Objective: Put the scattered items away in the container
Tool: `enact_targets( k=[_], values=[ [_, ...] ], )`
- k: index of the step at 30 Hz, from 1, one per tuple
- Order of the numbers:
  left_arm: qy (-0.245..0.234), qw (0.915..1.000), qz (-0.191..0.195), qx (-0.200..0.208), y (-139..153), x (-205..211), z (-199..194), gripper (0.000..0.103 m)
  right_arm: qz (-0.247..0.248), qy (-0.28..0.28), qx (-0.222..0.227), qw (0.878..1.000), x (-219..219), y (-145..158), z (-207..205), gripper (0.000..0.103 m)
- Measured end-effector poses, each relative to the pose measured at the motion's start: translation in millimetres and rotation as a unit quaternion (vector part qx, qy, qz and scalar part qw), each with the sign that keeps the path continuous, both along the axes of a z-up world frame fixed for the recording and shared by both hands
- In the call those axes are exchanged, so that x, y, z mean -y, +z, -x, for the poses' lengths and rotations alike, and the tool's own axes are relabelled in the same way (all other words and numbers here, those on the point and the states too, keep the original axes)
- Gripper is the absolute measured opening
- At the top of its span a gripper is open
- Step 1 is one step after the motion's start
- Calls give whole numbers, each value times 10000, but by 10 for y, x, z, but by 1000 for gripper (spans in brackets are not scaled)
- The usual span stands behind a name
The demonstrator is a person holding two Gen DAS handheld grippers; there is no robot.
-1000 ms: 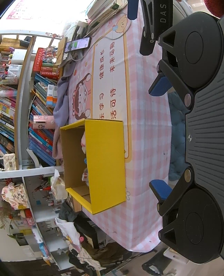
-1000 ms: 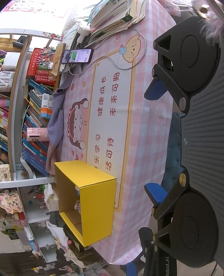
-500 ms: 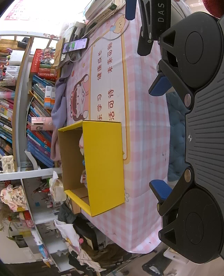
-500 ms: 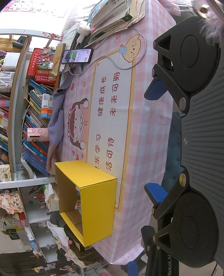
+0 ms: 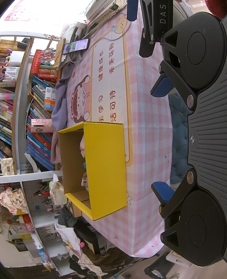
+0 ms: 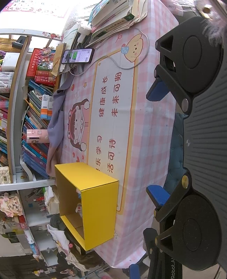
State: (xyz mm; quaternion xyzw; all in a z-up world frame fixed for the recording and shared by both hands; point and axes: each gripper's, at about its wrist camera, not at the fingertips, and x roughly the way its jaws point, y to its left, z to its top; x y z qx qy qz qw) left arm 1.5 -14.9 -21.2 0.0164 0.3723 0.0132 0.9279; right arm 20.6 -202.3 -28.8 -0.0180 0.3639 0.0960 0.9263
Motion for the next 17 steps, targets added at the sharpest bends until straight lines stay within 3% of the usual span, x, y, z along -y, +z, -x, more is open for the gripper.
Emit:
enact_targets(
  k=[17],
  values=[
    [38,9996,257,-80,-42,-62,-76,103,-16,-68,-65,10000,1,-47,-61,103]
  ],
)
